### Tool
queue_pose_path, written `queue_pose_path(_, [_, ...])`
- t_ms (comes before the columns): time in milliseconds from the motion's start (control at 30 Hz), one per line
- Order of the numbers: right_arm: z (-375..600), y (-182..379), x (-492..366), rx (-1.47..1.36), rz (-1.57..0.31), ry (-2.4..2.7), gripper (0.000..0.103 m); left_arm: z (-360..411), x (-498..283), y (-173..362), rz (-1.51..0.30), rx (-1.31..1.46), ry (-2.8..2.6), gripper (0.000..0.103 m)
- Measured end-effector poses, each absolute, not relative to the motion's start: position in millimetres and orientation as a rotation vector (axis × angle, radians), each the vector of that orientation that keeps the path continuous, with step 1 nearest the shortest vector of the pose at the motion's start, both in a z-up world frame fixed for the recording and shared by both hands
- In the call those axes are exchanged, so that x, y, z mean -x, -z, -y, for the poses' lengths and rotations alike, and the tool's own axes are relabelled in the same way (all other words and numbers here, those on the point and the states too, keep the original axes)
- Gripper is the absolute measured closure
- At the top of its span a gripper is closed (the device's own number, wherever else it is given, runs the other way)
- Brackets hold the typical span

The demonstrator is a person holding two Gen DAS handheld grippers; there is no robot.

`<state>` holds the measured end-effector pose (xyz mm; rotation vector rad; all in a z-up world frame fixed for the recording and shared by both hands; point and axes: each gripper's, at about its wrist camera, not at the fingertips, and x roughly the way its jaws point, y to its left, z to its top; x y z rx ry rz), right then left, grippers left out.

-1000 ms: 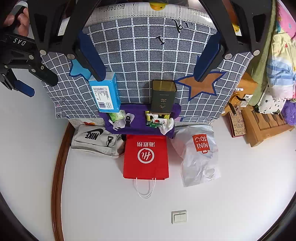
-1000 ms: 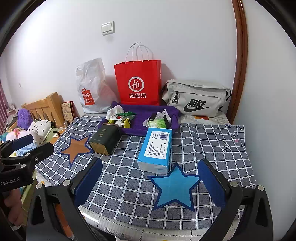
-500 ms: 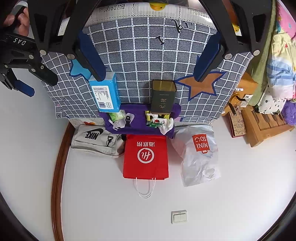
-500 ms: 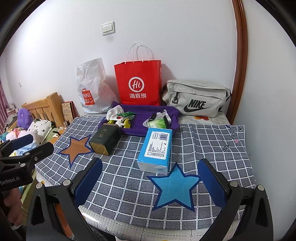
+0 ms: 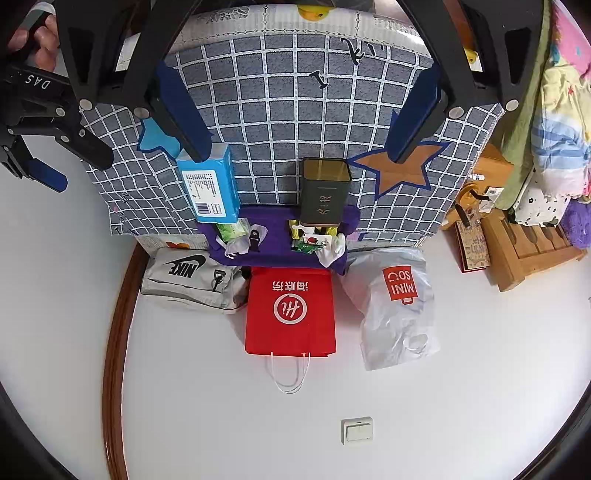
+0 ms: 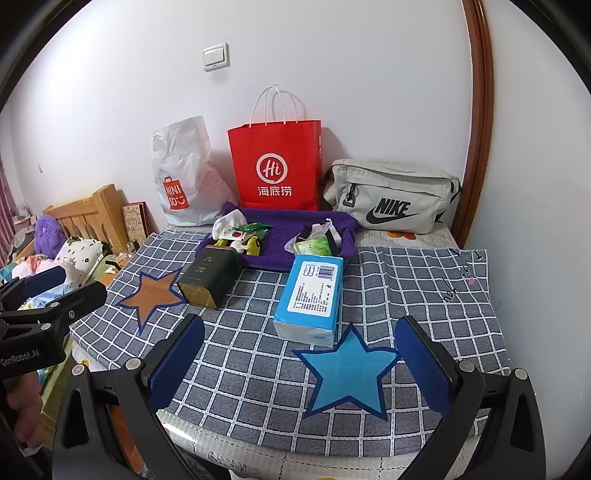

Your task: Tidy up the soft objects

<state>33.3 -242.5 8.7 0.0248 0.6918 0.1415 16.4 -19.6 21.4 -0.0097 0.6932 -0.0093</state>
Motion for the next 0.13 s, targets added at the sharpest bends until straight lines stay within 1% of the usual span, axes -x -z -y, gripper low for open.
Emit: queue_pose_path(133, [242.2,-10.1,-33.4,-0.023,-0.690,-0.145,0.001,18.4,-19.0,-21.9,-0.684,0.002,0.012,0.007])
